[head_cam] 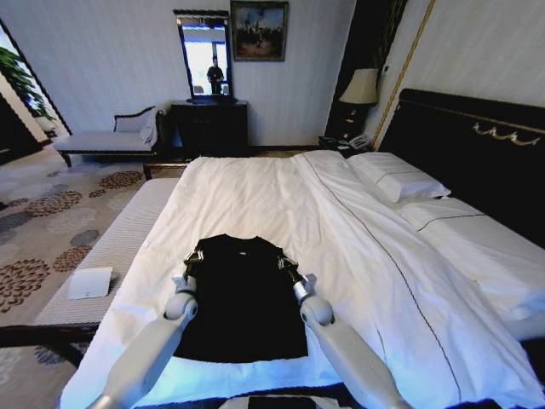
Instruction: Fold the clothes on the bed.
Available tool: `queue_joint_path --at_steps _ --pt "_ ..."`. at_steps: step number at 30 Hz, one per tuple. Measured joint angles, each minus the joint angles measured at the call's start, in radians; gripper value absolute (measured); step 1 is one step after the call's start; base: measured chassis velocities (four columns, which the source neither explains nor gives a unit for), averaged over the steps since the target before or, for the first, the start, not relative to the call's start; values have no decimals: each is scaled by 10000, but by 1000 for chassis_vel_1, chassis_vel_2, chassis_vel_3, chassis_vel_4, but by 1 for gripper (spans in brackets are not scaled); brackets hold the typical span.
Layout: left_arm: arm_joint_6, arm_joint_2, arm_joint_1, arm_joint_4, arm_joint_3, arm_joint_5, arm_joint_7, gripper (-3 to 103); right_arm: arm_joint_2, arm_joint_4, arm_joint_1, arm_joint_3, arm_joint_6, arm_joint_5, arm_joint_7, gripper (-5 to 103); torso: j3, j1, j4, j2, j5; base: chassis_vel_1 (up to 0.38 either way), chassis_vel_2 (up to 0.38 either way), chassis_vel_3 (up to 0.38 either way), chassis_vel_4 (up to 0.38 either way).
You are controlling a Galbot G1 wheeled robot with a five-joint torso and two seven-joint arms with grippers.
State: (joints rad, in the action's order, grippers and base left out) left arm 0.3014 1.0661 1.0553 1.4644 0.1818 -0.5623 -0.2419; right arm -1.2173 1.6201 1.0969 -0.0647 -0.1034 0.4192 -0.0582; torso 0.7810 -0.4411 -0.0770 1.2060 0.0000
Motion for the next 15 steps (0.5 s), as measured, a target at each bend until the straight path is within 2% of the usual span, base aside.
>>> queue_joint_path --at_steps 7,15 --pt "169 -180 1122 875 583 0 77 2 263 1130 1553 -383 -112 -355 16 0 0 0 -3 0 2 0 0 0 0" --pt "480 -226 3153 1717 1546 154 677 2 159 1972 3201 -846 -331 -816 56 0 0 0 -1 0 2 0 0 0 0"
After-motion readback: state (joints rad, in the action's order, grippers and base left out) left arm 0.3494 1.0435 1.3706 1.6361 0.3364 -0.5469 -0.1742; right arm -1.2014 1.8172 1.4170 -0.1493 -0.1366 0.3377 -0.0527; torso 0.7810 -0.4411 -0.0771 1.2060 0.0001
